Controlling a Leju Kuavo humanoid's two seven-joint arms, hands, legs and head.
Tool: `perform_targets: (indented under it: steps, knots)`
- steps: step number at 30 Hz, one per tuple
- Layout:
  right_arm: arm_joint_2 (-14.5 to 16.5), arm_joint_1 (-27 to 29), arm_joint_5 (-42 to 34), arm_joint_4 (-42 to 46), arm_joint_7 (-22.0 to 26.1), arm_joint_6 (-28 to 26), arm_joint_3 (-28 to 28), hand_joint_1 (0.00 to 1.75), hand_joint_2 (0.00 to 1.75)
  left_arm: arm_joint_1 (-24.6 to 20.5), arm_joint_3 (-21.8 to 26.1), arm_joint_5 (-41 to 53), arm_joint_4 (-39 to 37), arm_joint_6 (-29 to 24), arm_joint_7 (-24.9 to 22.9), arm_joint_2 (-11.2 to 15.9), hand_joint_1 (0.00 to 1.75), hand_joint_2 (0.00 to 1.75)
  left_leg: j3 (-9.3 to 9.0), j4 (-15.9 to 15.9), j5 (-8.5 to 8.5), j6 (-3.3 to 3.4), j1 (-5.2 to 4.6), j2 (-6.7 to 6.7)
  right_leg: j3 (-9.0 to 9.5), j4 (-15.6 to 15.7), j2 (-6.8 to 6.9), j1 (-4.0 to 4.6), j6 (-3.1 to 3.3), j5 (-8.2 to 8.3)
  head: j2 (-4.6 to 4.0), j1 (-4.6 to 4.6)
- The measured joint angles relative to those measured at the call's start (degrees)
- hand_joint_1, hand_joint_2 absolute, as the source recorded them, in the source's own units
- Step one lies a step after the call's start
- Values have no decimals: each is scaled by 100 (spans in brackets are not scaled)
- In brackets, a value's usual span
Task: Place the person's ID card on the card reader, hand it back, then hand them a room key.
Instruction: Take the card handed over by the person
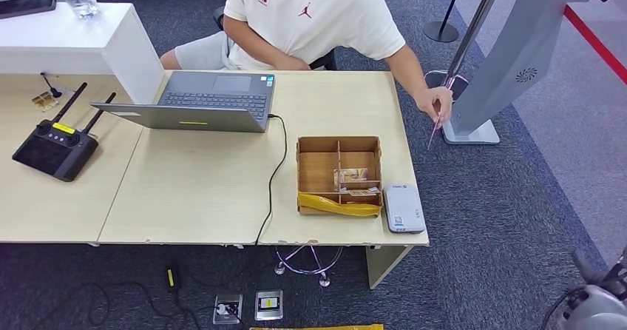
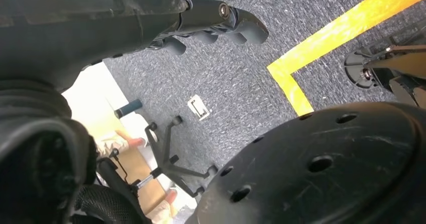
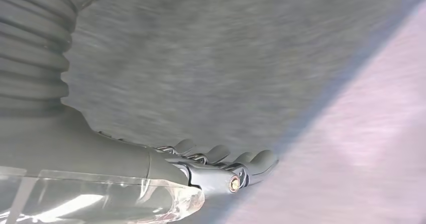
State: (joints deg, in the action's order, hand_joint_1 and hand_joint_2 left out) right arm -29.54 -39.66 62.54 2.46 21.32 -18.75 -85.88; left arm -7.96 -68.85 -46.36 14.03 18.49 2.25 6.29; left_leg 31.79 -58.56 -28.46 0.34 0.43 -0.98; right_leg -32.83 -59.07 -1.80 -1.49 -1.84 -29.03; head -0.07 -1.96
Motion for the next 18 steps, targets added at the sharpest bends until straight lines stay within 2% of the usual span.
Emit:
perform_targets:
  steps: [3,5,9,13,15,16,17,18]
  knots:
    - [-36,-880,1560,-11,351,-397,147,0,175,-7,-2,124,0,0,10,-10,0,0,14,0,7,3,-7,6,-16,-13,-8,-8,-1,5,0,3]
    - [-8,-1588,2428,-22,410,-780,395,0,175,-31,-5,236,0,0,11,-14,0,0,12,-1,13,4,-10,3,-26,-19,-8,-11,-1,7,0,5]
    - [203,-2543,2763,-32,379,-1565,1197,0,175,-80,-38,381,0,0,-6,-20,0,0,19,-2,27,2,3,-51,-19,-20,44,3,2,4,0,-1]
    - [579,-2986,2775,-55,130,-1728,2243,0,175,-130,-101,452,0,0,-42,-27,0,0,26,-1,29,0,4,-52,-23,-23,44,4,3,3,0,2]
    - [760,-3014,2546,-15,-326,-1635,2839,0,175,-157,-114,480,0,0,-48,-33,0,0,8,-2,27,-2,10,-49,-26,-12,41,13,8,-2,0,12]
    - [802,-2847,2203,92,-766,-1454,3242,0,175,-169,-122,496,0,-1,-51,-38,0,0,-14,-4,25,-2,23,-57,-9,7,44,27,10,-6,0,35]
    - [776,-2539,1639,293,-1415,-1103,3707,0,175,-177,-130,510,0,-1,-54,-43,0,0,-38,-7,21,0,39,-76,20,34,54,45,9,-11,0,49]
    - [665,-2130,911,597,-2273,-591,4252,0,175,-176,-137,522,0,0,-56,-48,0,0,-49,-13,17,3,52,-98,51,58,66,57,4,-12,0,48]
